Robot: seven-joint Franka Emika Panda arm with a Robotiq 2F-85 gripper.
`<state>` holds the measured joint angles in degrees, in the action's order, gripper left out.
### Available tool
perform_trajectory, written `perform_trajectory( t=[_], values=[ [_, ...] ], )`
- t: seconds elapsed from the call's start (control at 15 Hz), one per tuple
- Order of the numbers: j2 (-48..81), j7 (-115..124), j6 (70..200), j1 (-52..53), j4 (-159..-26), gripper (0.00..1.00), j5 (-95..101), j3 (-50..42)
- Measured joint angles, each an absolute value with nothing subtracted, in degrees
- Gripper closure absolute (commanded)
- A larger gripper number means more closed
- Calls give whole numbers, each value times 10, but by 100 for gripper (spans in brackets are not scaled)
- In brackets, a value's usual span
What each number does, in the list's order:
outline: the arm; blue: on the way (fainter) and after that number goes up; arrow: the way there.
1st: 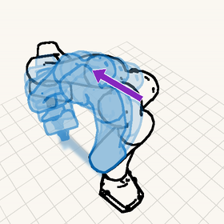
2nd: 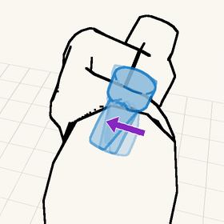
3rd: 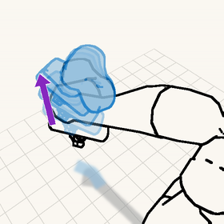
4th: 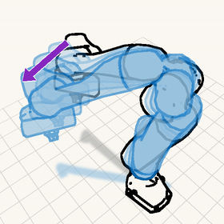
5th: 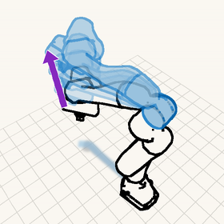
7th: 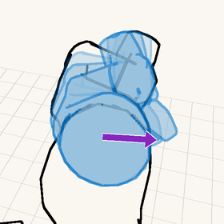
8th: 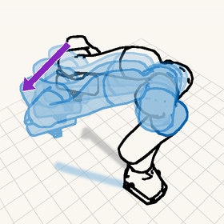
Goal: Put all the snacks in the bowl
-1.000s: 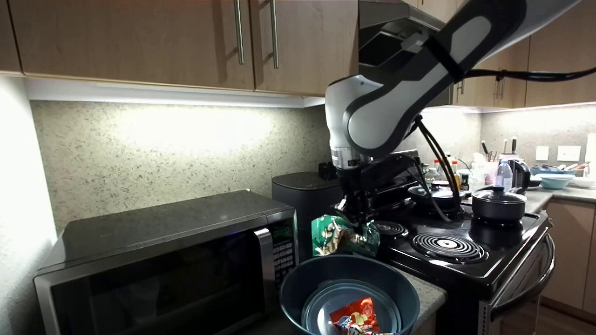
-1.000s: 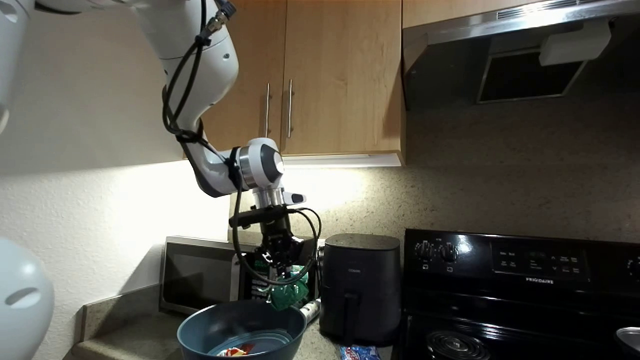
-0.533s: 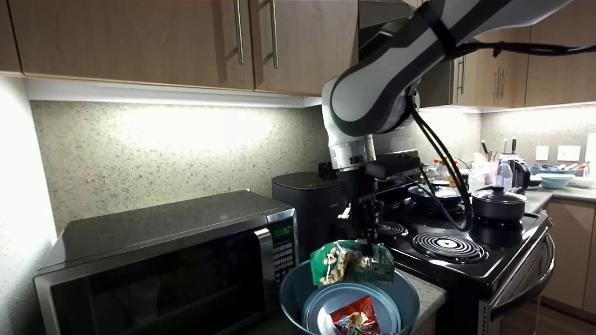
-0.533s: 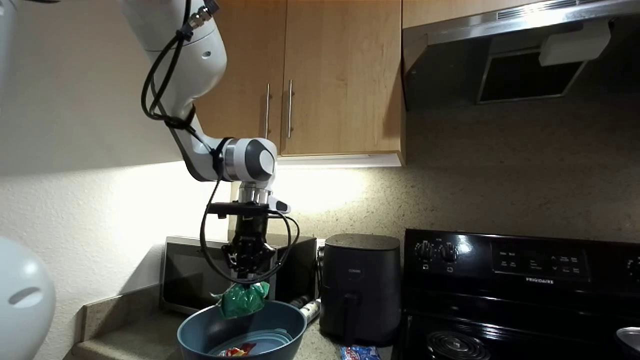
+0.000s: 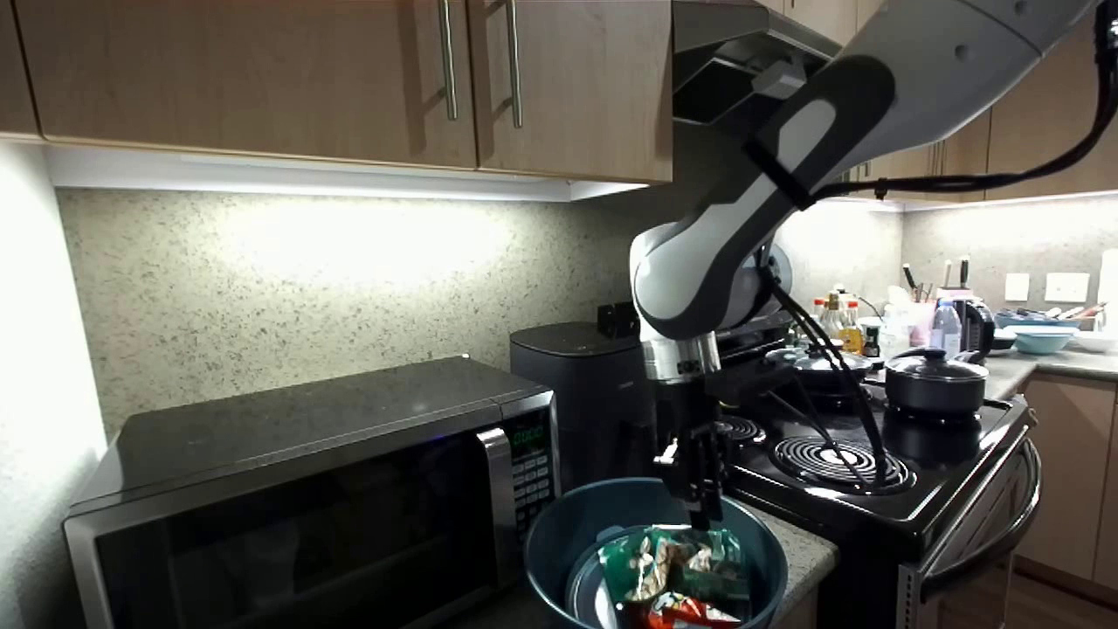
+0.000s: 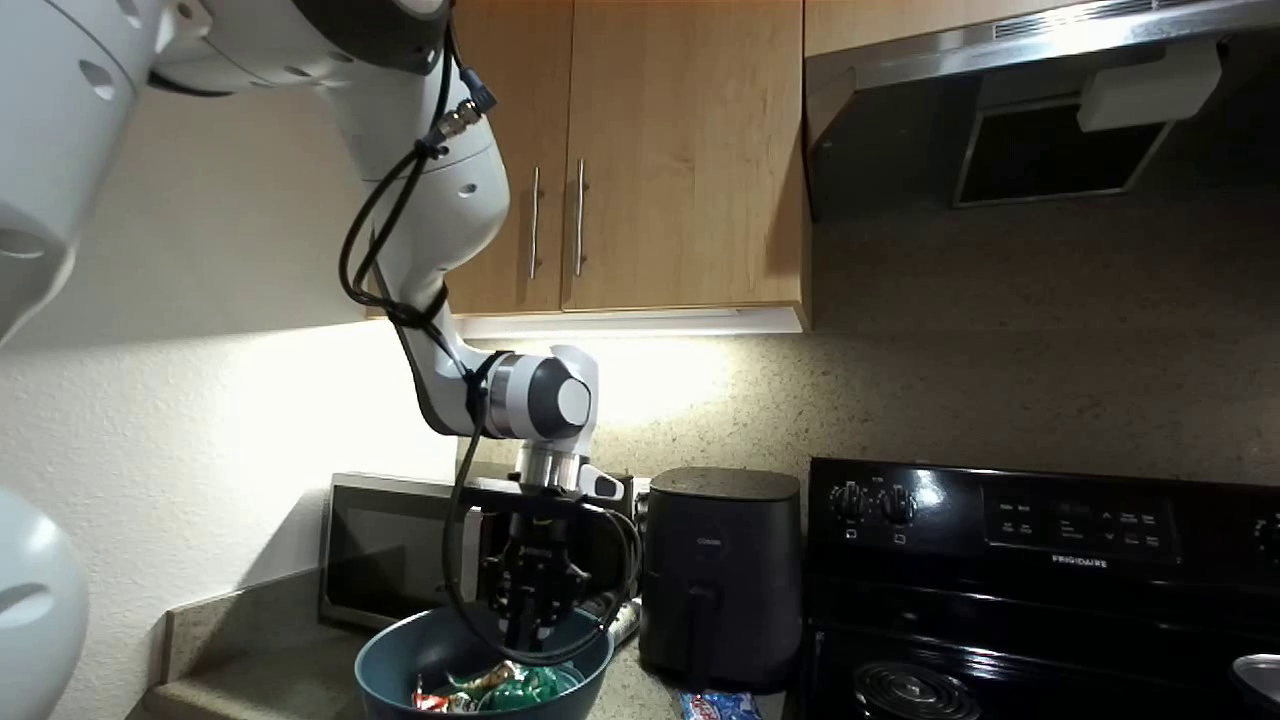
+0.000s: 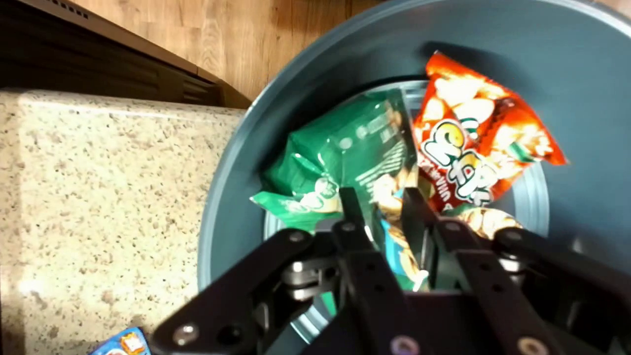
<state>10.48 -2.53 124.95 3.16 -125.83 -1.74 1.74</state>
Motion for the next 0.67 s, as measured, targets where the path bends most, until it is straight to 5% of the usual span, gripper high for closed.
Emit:
perform_trajectory(
  t=[0.4, 0.67],
  values=[
    [128, -28, 1300, 5, -1251, 2, -17, -5],
    [123, -28, 1353, -7, -1248, 0, -18, -14]
  ],
)
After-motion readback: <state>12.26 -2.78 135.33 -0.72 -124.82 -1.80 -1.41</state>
